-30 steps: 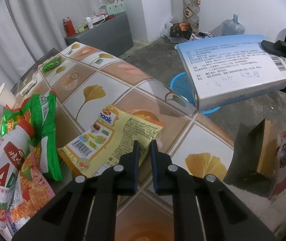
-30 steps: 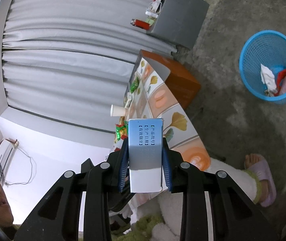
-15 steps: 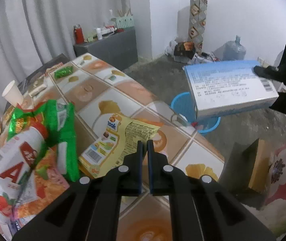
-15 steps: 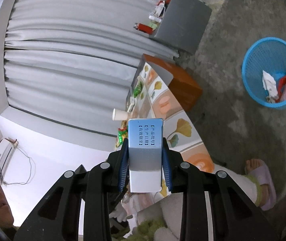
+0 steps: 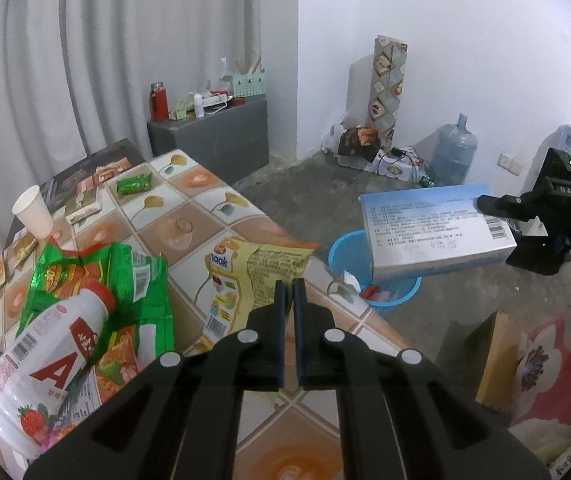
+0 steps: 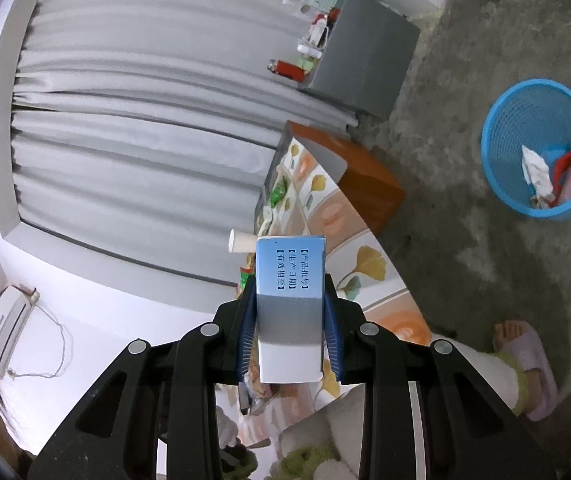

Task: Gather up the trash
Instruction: 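Carry the yellow packet and light blue box over the blue wastebasket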

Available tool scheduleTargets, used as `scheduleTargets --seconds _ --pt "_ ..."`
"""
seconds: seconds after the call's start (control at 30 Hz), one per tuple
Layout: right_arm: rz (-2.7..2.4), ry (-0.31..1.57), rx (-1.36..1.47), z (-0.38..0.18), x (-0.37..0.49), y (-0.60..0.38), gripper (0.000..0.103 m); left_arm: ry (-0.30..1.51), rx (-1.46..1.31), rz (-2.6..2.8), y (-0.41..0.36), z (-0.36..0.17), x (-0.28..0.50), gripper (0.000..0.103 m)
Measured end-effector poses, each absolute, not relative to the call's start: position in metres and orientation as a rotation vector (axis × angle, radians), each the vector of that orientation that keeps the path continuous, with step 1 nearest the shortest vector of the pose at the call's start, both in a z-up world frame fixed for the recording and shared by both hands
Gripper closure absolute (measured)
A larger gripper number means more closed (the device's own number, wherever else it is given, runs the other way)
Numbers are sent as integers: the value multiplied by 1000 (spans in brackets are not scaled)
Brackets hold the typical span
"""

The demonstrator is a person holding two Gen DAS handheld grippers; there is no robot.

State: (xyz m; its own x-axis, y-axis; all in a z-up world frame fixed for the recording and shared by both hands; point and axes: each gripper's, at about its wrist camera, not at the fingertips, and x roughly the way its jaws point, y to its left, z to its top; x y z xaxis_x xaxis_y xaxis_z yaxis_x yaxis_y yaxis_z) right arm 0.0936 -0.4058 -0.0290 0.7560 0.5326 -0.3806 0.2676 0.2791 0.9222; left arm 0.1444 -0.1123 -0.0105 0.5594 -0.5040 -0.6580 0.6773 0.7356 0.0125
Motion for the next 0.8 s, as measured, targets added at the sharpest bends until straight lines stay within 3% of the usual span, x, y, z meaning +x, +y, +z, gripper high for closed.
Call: scheduleTargets --seconds 0.8 --pt "154 669 1344 -28 66 -426 75 609 285 -778 -140 14 131 100"
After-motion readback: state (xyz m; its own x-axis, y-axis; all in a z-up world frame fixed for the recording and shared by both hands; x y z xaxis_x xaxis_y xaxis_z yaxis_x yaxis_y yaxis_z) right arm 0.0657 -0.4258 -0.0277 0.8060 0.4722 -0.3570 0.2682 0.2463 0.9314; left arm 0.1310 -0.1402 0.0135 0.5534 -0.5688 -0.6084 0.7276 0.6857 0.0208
